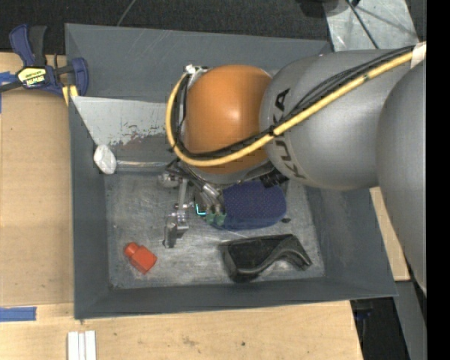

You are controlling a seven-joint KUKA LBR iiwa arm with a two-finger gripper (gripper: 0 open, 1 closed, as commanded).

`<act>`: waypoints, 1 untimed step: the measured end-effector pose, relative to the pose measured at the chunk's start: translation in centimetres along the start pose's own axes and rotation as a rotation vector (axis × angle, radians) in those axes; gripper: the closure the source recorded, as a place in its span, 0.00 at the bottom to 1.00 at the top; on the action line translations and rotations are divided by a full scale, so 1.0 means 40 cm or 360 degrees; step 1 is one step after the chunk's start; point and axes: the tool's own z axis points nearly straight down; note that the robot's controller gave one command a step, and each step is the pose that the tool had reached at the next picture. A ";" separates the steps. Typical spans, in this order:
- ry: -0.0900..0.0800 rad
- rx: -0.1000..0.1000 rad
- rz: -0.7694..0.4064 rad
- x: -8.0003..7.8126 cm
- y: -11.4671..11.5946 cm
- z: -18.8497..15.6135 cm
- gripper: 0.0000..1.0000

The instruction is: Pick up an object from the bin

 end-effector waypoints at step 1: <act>0.0004 0.0004 -0.0038 0.105 0.039 0.162 0.00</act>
Offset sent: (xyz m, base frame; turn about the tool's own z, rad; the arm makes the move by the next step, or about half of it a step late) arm -0.0395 0.0152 -0.0607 -0.0198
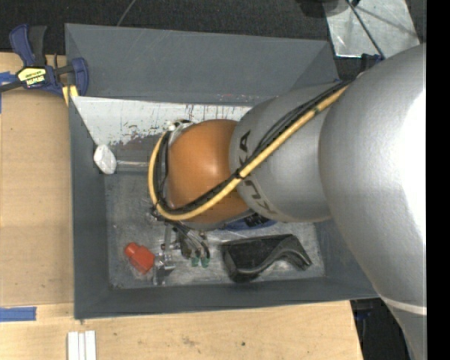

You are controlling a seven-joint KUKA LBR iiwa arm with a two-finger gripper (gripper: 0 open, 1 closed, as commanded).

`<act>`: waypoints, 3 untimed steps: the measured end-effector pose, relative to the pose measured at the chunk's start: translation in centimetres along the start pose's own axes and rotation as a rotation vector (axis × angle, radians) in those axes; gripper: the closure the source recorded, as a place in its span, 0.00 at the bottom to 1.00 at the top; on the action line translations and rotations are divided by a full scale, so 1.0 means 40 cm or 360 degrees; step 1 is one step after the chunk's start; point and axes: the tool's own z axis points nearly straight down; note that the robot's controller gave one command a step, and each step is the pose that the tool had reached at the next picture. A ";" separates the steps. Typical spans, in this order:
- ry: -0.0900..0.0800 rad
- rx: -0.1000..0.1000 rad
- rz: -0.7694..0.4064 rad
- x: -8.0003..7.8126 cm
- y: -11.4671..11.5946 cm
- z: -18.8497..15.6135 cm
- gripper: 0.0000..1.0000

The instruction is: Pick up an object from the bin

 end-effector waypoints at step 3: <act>-0.0028 -0.0004 -0.0642 -0.026 0.052 -0.280 1.00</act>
Offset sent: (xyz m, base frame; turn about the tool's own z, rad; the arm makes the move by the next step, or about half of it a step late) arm -0.0037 0.0219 -0.0433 -0.1192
